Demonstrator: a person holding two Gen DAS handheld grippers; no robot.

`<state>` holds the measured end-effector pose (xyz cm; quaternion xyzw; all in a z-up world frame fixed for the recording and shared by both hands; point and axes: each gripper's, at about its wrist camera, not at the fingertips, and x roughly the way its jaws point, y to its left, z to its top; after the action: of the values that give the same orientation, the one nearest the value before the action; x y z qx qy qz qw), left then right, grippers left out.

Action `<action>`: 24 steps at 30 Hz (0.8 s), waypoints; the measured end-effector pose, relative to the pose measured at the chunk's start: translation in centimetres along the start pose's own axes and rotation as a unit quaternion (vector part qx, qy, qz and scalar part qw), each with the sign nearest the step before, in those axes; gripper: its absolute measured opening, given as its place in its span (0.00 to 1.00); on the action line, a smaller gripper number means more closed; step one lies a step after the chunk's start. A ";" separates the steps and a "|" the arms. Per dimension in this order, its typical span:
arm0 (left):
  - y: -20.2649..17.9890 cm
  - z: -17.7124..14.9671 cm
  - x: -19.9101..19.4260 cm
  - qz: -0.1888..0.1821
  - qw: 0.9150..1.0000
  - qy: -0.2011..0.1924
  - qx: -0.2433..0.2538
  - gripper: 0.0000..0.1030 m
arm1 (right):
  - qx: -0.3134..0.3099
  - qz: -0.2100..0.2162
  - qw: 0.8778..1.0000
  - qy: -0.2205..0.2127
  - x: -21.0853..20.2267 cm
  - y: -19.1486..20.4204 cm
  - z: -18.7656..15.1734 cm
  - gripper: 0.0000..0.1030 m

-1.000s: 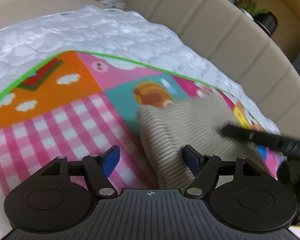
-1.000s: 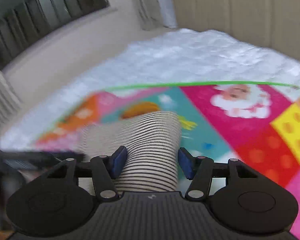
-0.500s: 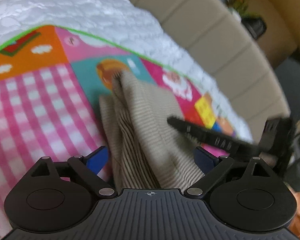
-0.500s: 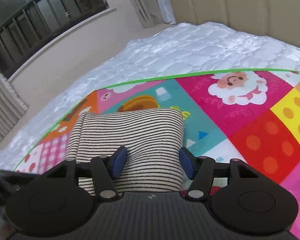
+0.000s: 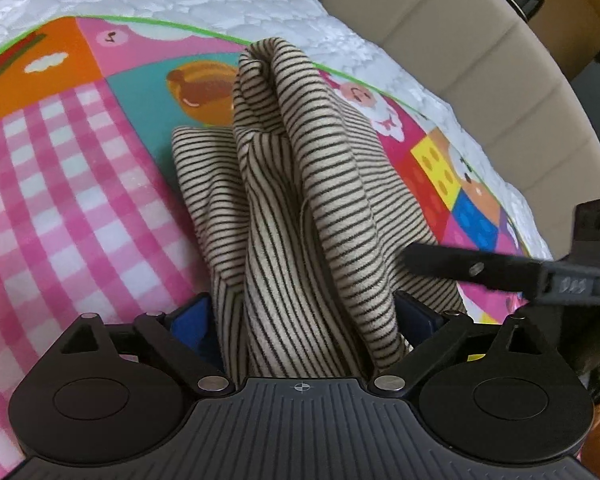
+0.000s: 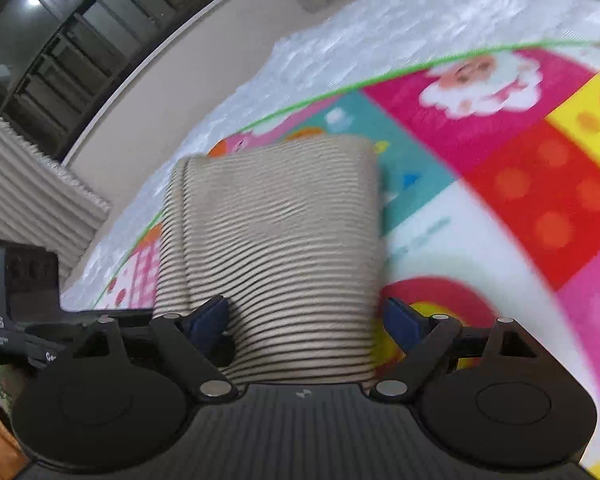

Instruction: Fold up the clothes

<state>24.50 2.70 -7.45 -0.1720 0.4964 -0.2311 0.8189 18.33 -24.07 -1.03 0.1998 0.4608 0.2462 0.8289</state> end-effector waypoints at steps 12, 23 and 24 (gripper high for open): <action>3.4 2.1 -2.0 -0.047 0.998 -0.023 -0.039 0.74 | 0.006 0.053 0.999 -0.008 3.6 2.4 2.7 0.71; 7.2 6.0 -9.8 -0.020 0.988 -0.144 -0.048 0.77 | -0.022 0.124 0.991 -0.034 8.7 8.3 9.2 0.71; 8.1 6.1 -9.0 -0.018 0.989 -0.135 -0.057 0.77 | -0.031 0.096 0.995 -0.024 9.6 8.2 9.2 0.71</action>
<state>28.00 14.70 -2.25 -0.2574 0.3902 -0.1915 0.8630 28.76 -12.73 1.70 0.2229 0.4120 0.3340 0.8179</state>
